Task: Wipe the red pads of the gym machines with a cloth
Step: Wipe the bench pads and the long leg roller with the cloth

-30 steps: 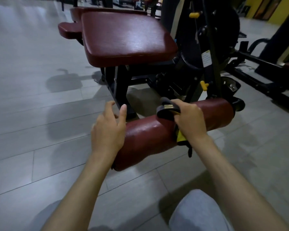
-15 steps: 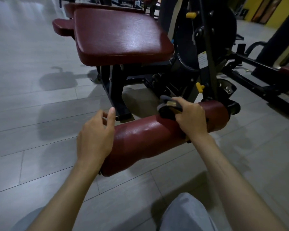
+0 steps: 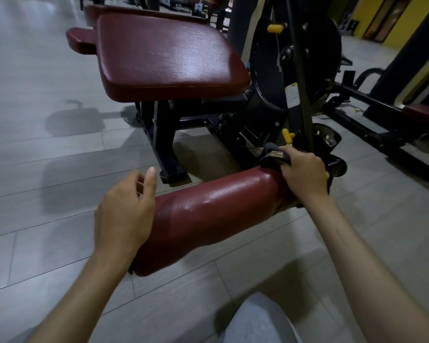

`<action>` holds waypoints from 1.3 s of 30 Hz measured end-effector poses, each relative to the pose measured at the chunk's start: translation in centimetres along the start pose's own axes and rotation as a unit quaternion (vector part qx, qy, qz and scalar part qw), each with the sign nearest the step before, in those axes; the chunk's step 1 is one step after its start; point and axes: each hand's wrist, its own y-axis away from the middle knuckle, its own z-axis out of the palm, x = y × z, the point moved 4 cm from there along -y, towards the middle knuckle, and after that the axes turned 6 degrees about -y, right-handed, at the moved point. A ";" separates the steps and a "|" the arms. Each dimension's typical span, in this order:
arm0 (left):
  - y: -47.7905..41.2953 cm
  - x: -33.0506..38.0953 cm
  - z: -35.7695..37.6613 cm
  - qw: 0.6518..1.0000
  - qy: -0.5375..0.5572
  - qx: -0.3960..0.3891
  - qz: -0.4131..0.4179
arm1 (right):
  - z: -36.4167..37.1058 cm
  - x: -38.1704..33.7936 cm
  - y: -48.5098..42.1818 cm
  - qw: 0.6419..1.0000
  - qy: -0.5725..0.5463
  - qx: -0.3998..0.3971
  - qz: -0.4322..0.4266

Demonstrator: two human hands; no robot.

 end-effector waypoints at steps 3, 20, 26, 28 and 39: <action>0.0 0.1 0.0 1.000 -0.004 -0.004 0.008 | -0.3 2.0 0.2 0.999 -0.032 0.006 -0.026; 0.0 0.7 0.2 0.997 -0.049 -0.034 0.057 | 2.1 -8.3 -1.3 0.987 -0.024 -0.156 -0.017; -0.3 0.2 0.4 0.995 -0.018 -0.066 0.071 | 6.8 -14.2 -4.0 0.919 0.120 -0.375 0.005; -0.2 0.2 0.0 0.995 0.027 -0.059 0.074 | 6.8 -14.2 -3.8 0.917 0.131 -0.377 0.001; -0.3 -1.4 0.3 0.989 0.140 -0.050 0.001 | 0.0 -7.6 8.4 0.985 -0.173 -0.002 -0.030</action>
